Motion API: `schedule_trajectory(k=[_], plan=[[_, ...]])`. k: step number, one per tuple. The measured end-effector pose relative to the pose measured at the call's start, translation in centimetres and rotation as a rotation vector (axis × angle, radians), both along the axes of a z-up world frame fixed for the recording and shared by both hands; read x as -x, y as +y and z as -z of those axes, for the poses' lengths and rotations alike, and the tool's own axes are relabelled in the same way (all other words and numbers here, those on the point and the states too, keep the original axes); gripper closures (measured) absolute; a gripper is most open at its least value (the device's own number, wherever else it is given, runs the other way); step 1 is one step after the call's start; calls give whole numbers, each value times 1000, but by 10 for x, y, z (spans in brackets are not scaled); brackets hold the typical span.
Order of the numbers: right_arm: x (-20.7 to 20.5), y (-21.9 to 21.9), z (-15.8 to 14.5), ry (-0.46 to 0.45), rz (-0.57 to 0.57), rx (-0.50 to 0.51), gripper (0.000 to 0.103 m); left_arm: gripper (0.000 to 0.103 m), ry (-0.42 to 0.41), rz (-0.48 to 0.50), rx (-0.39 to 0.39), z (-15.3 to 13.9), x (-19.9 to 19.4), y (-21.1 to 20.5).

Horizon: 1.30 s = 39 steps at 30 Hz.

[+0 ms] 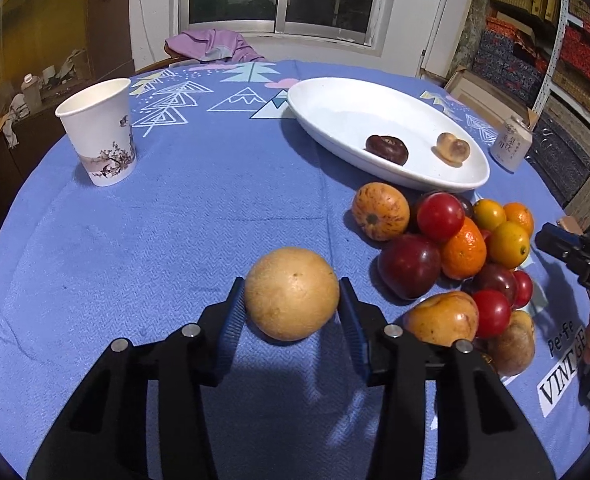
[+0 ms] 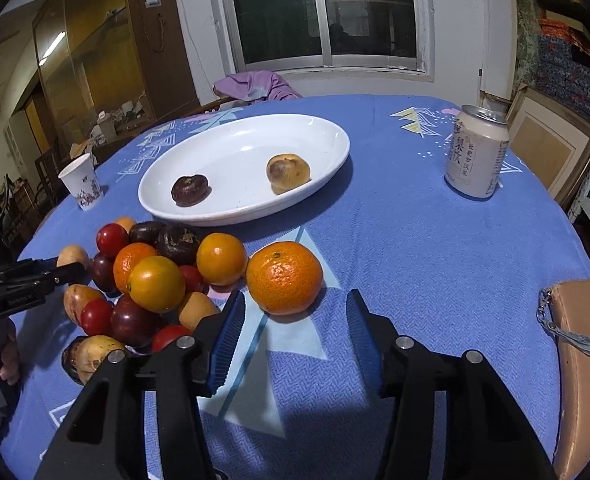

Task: Organize fruits
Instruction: 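Place the yellow pear on the plate while the right gripper carries a tangerine there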

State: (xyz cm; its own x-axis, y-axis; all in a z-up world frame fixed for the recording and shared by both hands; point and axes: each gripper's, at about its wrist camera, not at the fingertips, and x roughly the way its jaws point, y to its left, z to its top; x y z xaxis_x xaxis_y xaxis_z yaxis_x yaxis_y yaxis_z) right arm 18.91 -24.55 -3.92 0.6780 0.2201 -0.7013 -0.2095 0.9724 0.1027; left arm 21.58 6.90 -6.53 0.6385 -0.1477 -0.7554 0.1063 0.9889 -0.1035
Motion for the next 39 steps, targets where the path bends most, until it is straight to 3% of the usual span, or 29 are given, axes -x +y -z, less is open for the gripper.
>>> schedule_trajectory(k=[8,12,18,21,26,30,39], plan=[[-24,11,4,7,3,28,49,58,15,13,-1,4,-1,-5],[-33,9,12,62,-10,-23,54,58,27,11,1,7,-3,-5],[-26,1,9,64,16,-63,55,58,12,3,13,2,-3,-2],[-19,-12,-9,19,49,-114,55,58,-13,-16,34,-14,-12,0],[-39,-17,-50,-38,64,-133,55,58,-72,13,10,-58,-49,-19],[-84,-1,-70,-61,56,-134,55,58,-84,37,41,-77,-92,-42],[-177,34,-28,39,35,-135,55,58,37,45,50,-32,-183,-69]])
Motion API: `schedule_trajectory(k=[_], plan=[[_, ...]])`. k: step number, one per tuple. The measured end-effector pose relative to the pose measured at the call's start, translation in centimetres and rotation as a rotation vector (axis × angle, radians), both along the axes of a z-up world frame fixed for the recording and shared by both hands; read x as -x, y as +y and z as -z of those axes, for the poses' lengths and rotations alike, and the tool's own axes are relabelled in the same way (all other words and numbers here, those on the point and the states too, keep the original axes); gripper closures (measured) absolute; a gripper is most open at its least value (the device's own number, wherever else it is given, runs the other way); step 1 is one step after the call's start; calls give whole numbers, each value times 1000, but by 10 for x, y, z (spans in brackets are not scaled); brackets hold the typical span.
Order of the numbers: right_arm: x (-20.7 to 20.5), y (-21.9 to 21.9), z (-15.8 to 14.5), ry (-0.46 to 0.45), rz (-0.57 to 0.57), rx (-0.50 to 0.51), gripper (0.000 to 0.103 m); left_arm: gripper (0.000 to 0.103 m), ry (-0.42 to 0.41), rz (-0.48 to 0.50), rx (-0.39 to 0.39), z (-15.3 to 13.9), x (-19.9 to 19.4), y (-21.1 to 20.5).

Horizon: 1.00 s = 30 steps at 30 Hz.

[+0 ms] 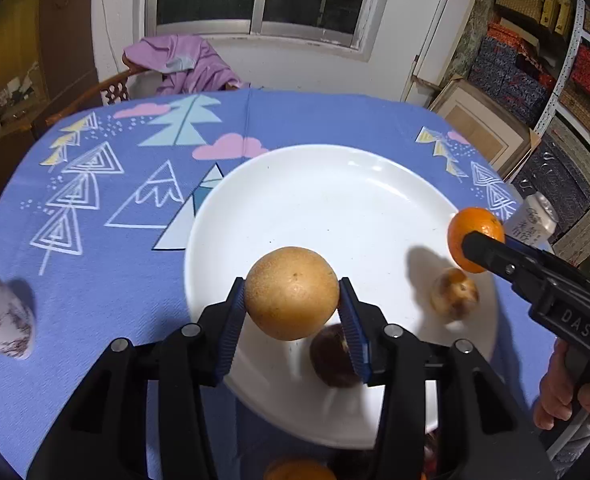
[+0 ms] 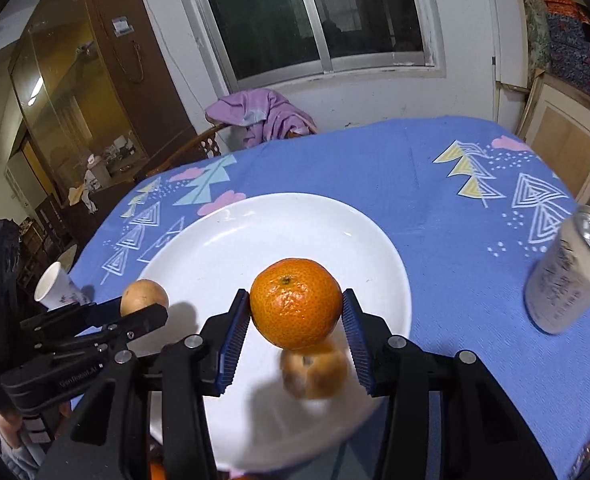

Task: Organize fruits
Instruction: 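Place the yellow pear on the plate while the right gripper carries a tangerine there, then grasp a red plum with the left gripper from the fruit pile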

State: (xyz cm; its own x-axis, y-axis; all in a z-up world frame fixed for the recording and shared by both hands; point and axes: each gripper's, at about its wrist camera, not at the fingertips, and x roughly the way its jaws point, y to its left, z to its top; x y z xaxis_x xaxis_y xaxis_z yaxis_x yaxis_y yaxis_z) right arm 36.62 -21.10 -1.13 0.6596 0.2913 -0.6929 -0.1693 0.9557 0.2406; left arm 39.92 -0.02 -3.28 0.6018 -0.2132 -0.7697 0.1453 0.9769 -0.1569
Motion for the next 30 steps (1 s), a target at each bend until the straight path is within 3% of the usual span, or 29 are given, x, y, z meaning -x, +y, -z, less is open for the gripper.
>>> schedule_trajectory(k=[5,6,7,8,13,19,24,30], plan=[[-23,1,15,44,-16,-3,54,57,25,9,9,16,-18,-1],[-25,0,16,47,-16,-13,53,52,20,7,13,16,-19,-1],[-25,-2,16,42,-7,-25,50,42,13,2,15,15,-19,1],[-23,-5,14,32,3,-30,49,39,1,-3,16,13,-17,2],[-3,-12,-8,-12,12,-45,49,38,-54,-27,30,-14,5,12],[62,-20,-33,-75,1,-32,35,24,-109,-52,26,-34,69,34],[128,-35,-35,-111,8,-52,27,23,-93,-68,60,-20,130,51],[173,-51,-20,-115,48,-73,25,23,-92,-50,59,-8,164,39]])
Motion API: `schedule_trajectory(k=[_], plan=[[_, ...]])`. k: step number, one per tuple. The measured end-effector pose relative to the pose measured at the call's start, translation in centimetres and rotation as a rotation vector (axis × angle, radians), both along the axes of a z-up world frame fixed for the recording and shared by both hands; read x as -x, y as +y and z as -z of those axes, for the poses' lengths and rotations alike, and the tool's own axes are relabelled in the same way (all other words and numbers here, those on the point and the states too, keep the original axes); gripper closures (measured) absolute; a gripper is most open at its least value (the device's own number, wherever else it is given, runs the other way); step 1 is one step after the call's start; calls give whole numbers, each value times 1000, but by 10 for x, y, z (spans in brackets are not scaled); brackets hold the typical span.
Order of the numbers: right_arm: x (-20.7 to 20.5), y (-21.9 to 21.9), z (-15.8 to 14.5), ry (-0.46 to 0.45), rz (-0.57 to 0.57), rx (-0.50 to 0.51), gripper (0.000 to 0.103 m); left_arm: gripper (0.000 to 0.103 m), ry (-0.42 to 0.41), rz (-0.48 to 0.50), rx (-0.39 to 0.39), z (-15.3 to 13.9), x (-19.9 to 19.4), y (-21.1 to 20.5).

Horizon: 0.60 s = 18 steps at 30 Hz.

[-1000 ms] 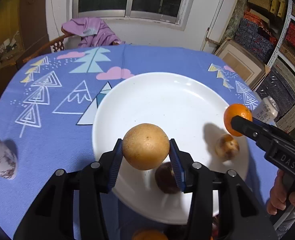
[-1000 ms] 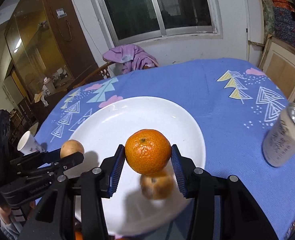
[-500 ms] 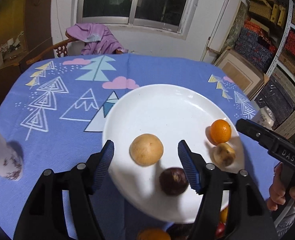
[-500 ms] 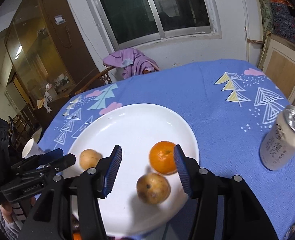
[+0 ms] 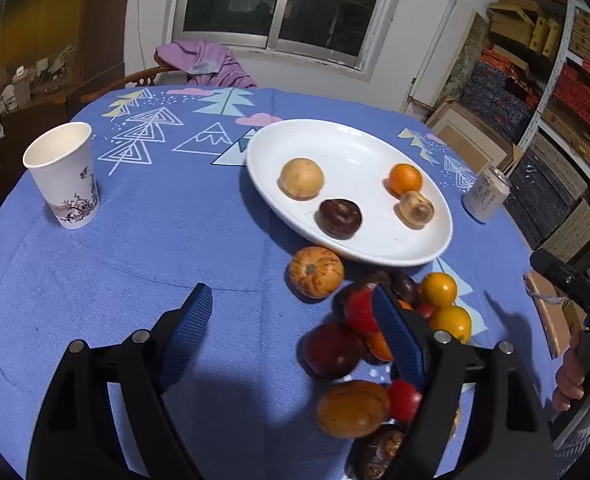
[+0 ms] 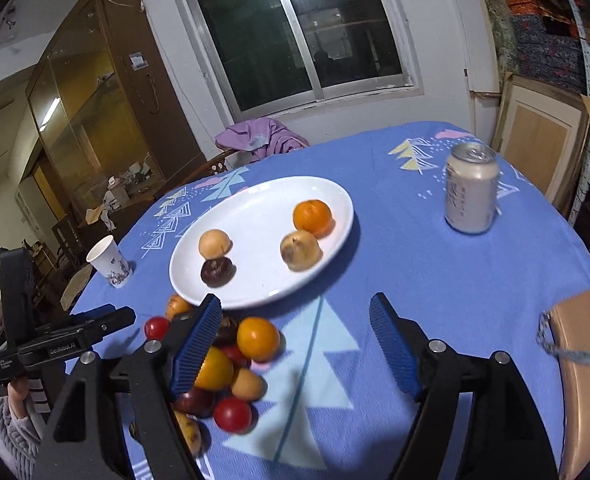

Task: Organize fruits
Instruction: 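Grasp a red plum with the left gripper from the fruit pile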

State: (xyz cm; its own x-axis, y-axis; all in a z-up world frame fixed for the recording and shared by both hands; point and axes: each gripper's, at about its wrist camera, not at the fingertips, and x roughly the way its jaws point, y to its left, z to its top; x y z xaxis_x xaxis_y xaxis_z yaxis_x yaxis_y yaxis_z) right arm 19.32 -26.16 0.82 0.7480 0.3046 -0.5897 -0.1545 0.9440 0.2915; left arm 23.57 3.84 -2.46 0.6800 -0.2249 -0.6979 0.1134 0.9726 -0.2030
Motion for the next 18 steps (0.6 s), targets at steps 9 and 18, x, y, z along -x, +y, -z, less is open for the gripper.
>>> schedule_trajectory(k=[9,18], plan=[[1,-5,0,8,-15,-24,25,35,-83,81,-125,3,12,-45],[2,-7,-1,9,-11,-28,25,47,-47,109,-114,17,3,-47]])
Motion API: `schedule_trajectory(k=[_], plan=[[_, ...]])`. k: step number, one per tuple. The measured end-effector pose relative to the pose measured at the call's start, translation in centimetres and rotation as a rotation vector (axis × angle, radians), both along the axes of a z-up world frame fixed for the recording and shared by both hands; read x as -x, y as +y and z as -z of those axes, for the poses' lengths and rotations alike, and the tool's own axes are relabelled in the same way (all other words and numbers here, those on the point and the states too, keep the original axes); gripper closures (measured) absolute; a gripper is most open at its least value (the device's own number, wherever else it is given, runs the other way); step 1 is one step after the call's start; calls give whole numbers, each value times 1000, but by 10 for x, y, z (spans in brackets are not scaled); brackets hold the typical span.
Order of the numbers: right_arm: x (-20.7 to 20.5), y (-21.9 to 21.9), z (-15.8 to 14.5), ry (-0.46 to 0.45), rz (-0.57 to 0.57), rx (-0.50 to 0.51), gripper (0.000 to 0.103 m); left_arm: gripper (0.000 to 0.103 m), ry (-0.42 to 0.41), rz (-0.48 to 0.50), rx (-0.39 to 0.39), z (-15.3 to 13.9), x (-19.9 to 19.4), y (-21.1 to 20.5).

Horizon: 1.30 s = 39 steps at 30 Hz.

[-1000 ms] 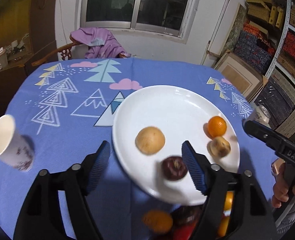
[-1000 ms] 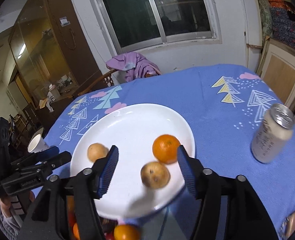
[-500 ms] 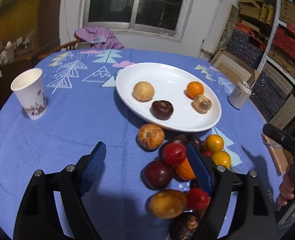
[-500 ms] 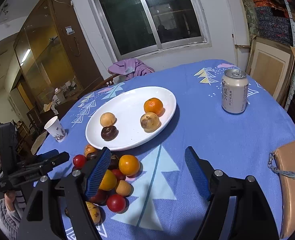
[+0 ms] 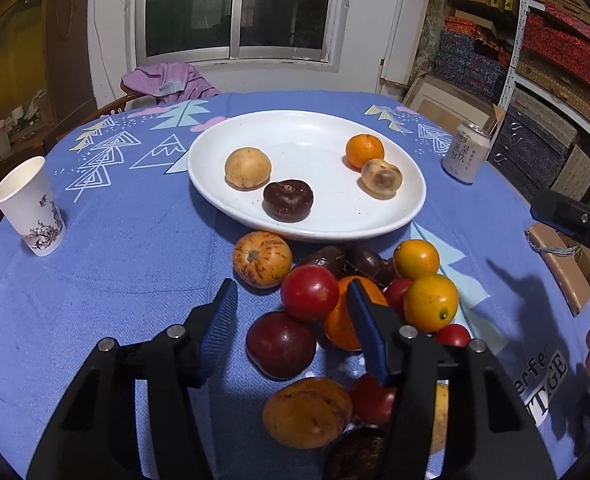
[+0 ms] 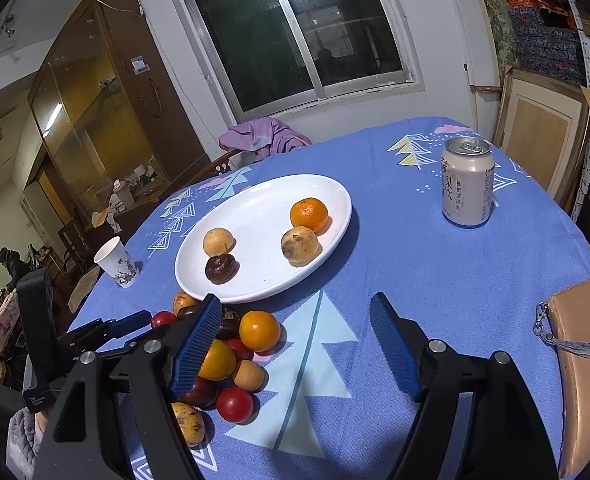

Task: Organize fruits
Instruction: 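Grasp a red plum with the left gripper from the fruit pile, then grasp an orange with the right gripper while the left gripper lifts the plum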

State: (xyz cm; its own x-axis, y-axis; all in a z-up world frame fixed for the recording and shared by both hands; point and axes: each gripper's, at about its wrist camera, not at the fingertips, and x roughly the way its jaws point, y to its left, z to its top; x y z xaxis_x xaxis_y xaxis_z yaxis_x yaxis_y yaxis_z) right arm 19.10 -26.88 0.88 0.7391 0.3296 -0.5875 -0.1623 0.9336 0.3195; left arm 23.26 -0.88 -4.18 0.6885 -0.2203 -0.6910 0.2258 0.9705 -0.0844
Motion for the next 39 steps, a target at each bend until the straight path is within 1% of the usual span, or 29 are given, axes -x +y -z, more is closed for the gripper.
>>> schedule_trajectory(k=[3,7,10,14,16,17,20,25,29,32,35,39], plan=[[-1,1,1,6,-1,3,25,48,-3,9,5,-1,-2,-2],[-1,1,2,9,4,7,25,56,-3,40,18,-2,-4,-6],[-2,-1,4,18,7,2,25,65,1,64,31,-2,-4,-9],[-3,-1,5,23,11,0,25,65,4,73,39,-3,-5,-9],[-3,-1,5,25,12,0,25,69,9,73,38,-3,-5,-8],[-3,-1,5,25,13,-1,25,74,10,70,34,-3,-5,-7],[-3,-3,5,26,15,-8,25,74,23,72,71,-4,-5,2],[-3,-4,5,24,11,-14,25,74,0,40,98,-13,-1,19],[-4,-3,8,24,1,8,25,74,-25,-15,112,-23,6,43],[-6,0,11,34,-13,9,25,74,8,-60,121,-13,11,66],[-7,6,16,42,-41,14,25,74,66,-101,100,8,13,84],[-9,18,24,55,-71,51,25,74,116,-124,93,26,6,92]])
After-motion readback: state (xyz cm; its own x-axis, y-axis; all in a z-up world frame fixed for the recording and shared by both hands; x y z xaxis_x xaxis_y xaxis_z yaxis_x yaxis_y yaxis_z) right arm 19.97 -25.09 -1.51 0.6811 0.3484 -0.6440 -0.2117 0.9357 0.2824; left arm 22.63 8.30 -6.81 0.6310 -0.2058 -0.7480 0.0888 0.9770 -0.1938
